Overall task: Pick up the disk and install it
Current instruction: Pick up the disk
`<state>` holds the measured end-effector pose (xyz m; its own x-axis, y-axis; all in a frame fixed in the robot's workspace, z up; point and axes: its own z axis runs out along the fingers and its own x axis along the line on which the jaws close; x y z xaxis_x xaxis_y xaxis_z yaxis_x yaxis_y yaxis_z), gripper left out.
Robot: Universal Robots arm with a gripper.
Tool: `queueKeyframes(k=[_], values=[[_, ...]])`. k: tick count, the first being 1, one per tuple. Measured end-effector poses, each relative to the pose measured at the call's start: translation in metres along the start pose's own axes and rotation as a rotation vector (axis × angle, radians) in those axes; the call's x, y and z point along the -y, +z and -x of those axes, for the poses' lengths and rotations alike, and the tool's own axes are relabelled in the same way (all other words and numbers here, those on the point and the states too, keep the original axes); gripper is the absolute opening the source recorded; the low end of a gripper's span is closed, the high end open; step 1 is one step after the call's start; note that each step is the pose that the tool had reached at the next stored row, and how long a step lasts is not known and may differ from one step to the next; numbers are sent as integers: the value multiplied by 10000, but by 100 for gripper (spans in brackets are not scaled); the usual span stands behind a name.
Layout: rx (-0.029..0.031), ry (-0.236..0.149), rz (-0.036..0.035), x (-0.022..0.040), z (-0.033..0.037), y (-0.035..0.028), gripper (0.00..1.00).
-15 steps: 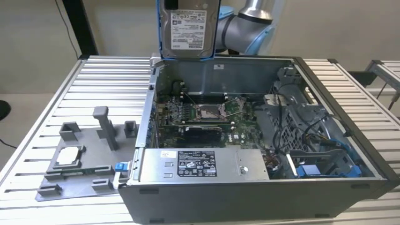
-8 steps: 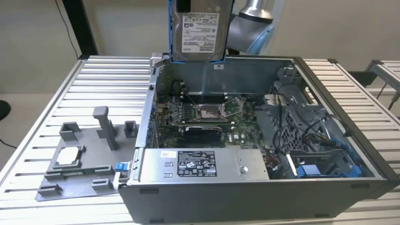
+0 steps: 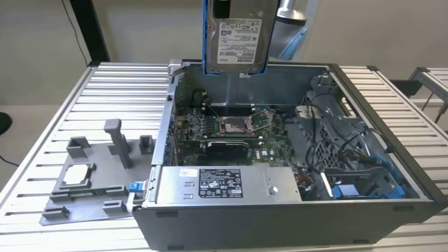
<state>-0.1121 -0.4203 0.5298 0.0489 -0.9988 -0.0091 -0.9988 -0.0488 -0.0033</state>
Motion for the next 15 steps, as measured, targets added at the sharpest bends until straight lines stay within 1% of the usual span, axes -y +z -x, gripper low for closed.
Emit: queueKeyframes(k=[3, 11, 15], values=[[-1, -1, 1, 61, -77, -1, 0], [0, 0, 15, 185, -286, -2, 0], [0, 0, 24, 257, -391, -3, 0]])
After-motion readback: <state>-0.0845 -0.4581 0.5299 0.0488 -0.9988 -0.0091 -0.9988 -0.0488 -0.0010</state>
